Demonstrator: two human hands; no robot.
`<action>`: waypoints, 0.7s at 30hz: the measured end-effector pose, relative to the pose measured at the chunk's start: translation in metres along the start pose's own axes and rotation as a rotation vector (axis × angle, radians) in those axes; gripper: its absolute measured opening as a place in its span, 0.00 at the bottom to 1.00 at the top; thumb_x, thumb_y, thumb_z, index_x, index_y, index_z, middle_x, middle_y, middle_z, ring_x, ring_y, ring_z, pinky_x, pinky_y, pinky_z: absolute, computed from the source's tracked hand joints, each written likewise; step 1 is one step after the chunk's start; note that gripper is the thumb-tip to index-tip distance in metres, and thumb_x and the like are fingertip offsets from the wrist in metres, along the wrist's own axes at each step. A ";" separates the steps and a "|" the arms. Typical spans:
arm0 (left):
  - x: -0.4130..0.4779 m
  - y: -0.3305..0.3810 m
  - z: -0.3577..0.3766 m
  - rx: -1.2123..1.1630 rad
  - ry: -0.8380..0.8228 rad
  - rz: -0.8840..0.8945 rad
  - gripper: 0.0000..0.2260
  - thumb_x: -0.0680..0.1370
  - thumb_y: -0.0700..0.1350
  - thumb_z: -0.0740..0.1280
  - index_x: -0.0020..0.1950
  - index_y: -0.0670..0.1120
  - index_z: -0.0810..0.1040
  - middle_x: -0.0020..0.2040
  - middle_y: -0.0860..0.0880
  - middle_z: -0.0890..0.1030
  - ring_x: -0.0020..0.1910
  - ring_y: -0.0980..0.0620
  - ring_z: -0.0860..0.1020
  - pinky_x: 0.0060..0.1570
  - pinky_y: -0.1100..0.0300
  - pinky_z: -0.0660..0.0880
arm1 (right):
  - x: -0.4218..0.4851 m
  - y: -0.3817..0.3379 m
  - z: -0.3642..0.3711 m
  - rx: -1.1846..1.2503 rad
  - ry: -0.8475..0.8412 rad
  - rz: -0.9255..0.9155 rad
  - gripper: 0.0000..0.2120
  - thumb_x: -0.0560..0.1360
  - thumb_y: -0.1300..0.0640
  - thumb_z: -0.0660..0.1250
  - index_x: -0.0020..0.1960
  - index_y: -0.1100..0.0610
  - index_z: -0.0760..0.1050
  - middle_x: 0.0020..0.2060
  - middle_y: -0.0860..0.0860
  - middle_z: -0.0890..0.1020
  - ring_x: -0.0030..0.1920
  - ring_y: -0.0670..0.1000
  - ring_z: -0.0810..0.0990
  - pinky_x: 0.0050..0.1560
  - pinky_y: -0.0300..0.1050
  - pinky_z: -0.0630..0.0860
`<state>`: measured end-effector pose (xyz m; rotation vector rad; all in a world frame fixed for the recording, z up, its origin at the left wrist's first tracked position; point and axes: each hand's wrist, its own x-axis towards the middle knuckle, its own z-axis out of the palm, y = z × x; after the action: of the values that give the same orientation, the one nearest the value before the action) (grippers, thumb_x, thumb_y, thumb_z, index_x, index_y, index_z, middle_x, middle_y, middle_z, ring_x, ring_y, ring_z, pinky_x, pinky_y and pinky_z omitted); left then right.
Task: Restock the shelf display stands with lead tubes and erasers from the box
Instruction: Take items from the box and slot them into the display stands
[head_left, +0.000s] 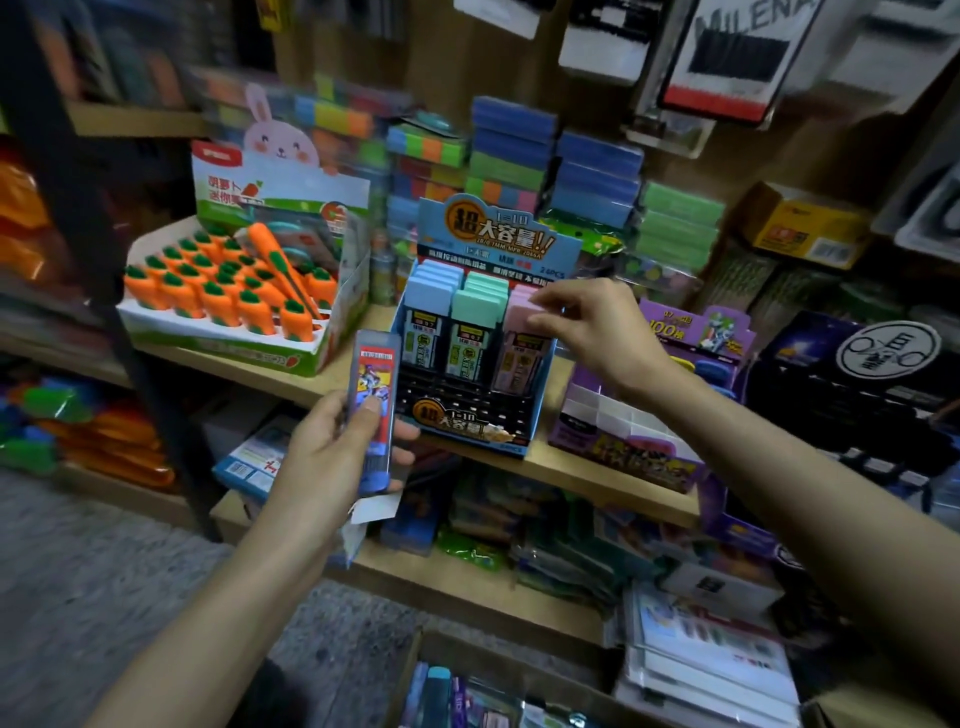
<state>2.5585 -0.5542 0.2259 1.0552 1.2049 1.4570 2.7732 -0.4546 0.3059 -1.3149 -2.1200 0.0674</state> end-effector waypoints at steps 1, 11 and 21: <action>-0.001 0.000 0.001 0.004 -0.003 0.002 0.06 0.81 0.46 0.58 0.49 0.50 0.75 0.35 0.54 0.84 0.30 0.59 0.80 0.26 0.65 0.76 | 0.001 0.000 0.001 0.011 -0.004 0.006 0.13 0.73 0.58 0.70 0.56 0.62 0.80 0.51 0.55 0.83 0.48 0.50 0.79 0.48 0.38 0.71; -0.006 0.003 0.014 0.009 -0.065 -0.056 0.04 0.81 0.44 0.59 0.49 0.45 0.71 0.33 0.52 0.84 0.27 0.58 0.79 0.25 0.64 0.76 | -0.006 0.006 0.016 -0.284 0.003 -0.085 0.11 0.75 0.56 0.67 0.55 0.60 0.78 0.52 0.56 0.76 0.54 0.56 0.73 0.48 0.50 0.74; -0.018 0.008 0.029 0.150 -0.376 -0.019 0.02 0.78 0.42 0.63 0.49 0.45 0.73 0.38 0.53 0.84 0.31 0.55 0.81 0.26 0.63 0.75 | -0.064 -0.036 0.001 0.604 -0.281 0.198 0.04 0.77 0.59 0.65 0.49 0.57 0.78 0.39 0.45 0.80 0.36 0.35 0.76 0.36 0.27 0.70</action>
<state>2.5893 -0.5666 0.2369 1.3469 1.0584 1.1025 2.7630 -0.5247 0.2871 -1.1760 -1.9458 0.9454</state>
